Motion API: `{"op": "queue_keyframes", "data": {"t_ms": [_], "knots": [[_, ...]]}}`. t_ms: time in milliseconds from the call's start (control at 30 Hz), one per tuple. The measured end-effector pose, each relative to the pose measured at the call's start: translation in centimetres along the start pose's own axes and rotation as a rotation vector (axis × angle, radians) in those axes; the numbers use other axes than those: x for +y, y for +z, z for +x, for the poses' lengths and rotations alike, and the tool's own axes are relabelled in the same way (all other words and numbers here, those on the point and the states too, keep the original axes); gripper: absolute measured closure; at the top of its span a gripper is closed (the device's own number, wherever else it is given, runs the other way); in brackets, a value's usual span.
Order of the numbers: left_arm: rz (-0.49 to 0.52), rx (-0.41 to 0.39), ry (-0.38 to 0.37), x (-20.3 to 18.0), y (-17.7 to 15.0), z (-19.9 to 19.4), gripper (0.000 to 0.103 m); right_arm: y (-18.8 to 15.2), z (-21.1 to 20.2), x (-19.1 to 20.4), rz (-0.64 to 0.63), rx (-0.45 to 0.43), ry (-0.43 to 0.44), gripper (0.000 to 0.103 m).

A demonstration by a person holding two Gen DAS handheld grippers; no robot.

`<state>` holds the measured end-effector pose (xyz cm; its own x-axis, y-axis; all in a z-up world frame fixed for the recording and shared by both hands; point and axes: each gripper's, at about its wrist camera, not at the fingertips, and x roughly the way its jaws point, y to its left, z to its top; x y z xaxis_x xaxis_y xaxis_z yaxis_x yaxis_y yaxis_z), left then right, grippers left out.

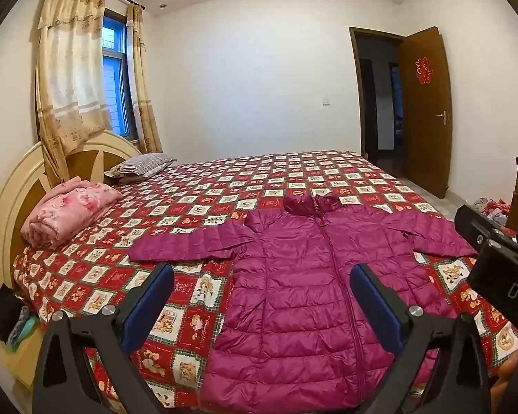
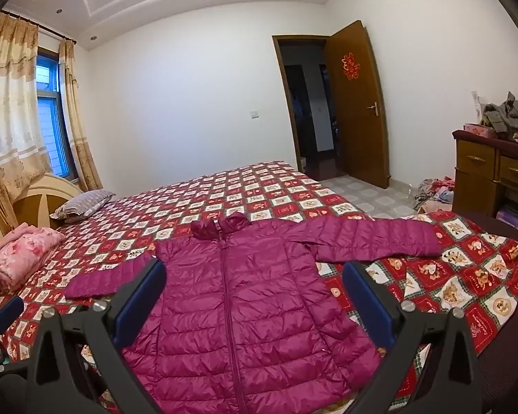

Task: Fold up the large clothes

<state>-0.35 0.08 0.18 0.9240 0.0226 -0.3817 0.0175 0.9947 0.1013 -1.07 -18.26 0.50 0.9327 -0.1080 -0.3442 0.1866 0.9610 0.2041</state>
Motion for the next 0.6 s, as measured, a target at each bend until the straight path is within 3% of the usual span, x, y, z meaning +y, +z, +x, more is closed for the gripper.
{"op": "queue_keyframes", "data": {"t_ms": [600], "knots": [[0.004,0.011,-0.023,-0.14,-0.04,0.04,0.001,-0.13,-0.07,0.16,0.003,-0.005,0.002,0.0]]}}
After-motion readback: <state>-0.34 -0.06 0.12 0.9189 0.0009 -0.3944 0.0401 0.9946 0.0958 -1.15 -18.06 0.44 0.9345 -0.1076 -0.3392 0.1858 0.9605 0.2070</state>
